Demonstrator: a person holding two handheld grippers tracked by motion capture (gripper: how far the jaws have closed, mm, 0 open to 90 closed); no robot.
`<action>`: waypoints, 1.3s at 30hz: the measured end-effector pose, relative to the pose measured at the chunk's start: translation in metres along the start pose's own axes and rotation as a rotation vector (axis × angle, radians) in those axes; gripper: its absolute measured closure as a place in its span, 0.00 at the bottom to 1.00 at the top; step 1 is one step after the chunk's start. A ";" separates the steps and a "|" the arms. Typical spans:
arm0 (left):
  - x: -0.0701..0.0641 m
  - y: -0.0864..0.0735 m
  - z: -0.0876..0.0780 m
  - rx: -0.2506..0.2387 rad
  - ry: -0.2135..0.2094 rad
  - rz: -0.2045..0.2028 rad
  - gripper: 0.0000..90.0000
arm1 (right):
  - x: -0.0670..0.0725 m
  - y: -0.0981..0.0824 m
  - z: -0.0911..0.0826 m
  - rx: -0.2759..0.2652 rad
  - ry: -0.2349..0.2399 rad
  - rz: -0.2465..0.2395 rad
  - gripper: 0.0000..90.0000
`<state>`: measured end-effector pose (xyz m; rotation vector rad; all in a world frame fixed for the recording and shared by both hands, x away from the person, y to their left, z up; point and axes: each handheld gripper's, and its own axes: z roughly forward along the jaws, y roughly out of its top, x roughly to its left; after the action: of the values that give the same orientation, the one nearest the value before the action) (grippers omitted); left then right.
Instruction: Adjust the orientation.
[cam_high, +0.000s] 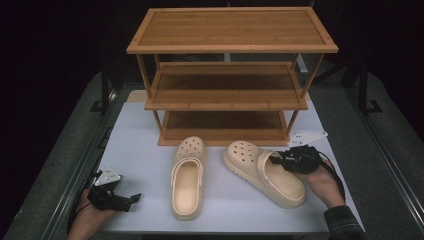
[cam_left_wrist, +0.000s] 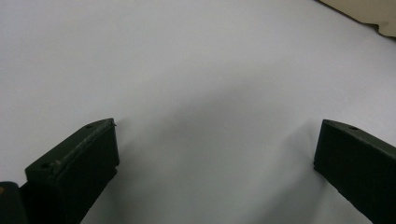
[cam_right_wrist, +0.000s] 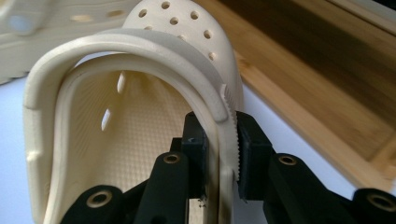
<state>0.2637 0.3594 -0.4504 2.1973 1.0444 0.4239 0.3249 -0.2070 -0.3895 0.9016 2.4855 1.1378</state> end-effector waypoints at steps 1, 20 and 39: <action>0.000 0.000 0.000 0.000 0.000 0.000 0.00 | -0.003 0.000 0.001 0.001 -0.009 0.006 0.84; 0.000 0.000 0.000 -0.002 0.000 -0.001 0.00 | -0.013 -0.001 0.009 -0.003 0.006 0.072 0.63; 0.000 0.000 0.000 -0.001 -0.001 -0.001 0.00 | -0.025 -0.065 -0.047 -0.056 0.013 0.180 0.94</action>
<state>0.2638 0.3595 -0.4505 2.1959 1.0451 0.4224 0.2947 -0.2832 -0.4081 1.1237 2.4089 1.2657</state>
